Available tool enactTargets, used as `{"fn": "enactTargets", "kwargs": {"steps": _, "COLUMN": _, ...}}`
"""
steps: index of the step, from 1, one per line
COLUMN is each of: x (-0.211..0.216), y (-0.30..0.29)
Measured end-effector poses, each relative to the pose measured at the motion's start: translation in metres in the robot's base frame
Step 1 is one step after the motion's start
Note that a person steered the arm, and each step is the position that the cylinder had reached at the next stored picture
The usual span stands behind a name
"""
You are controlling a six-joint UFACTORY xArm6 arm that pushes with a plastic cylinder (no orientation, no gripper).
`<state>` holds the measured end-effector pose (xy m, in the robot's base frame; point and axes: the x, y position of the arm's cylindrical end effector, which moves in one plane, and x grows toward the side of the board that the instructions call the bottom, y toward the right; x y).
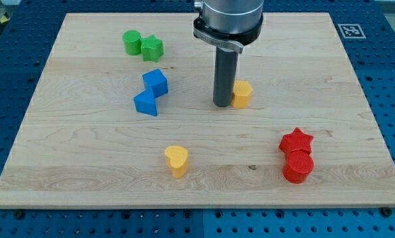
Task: Put your arm below the heart
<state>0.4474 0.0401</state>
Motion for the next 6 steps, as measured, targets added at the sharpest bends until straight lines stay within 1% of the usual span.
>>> {"fn": "enactTargets", "kwargs": {"steps": 3, "x": 0.1, "y": 0.0}}
{"fn": "enactTargets", "kwargs": {"steps": 4, "x": 0.13, "y": -0.016}}
{"fn": "enactTargets", "kwargs": {"steps": 5, "x": 0.155, "y": -0.064}}
{"fn": "enactTargets", "kwargs": {"steps": 6, "x": 0.156, "y": -0.128}}
